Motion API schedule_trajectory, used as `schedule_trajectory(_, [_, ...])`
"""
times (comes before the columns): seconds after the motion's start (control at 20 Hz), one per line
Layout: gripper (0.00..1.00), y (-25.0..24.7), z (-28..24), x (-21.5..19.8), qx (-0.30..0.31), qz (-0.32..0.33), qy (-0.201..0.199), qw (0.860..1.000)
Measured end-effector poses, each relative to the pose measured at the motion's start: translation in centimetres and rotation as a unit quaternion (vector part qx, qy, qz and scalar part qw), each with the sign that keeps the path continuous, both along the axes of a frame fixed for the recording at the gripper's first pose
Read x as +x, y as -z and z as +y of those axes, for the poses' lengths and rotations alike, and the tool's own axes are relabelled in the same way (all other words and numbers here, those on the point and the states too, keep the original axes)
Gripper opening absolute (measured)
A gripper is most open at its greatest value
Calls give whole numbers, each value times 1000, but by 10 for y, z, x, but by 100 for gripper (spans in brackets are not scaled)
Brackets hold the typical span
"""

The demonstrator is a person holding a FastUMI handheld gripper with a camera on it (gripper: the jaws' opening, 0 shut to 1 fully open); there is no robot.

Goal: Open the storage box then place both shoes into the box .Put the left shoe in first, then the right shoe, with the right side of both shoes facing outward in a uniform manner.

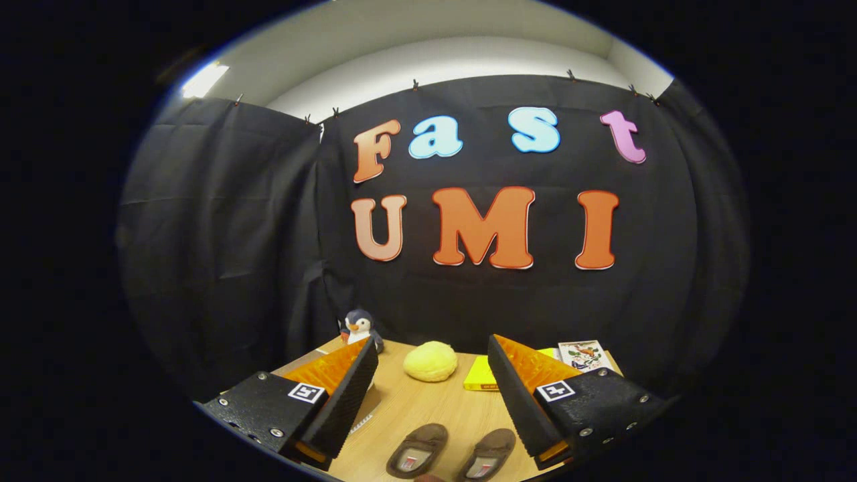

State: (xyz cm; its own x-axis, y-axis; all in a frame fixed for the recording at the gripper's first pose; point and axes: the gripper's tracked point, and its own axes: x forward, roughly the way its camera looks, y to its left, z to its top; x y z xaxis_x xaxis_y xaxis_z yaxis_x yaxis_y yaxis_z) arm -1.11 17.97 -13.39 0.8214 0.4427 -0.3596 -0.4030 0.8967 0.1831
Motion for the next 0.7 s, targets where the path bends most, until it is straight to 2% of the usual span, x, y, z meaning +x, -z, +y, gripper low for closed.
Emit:
schedule_trajectory(0.2, [99,31,36,-5,2,31,-37,999])
schedule_trajectory(0.35, [99,67,68,-20,21,88,-77,993])
schedule_trajectory(0.55, [98,117,108,-48,51,177,-140,973])
schedule_trajectory(0.7, [99,150,136,-66,89,246,-170,950])
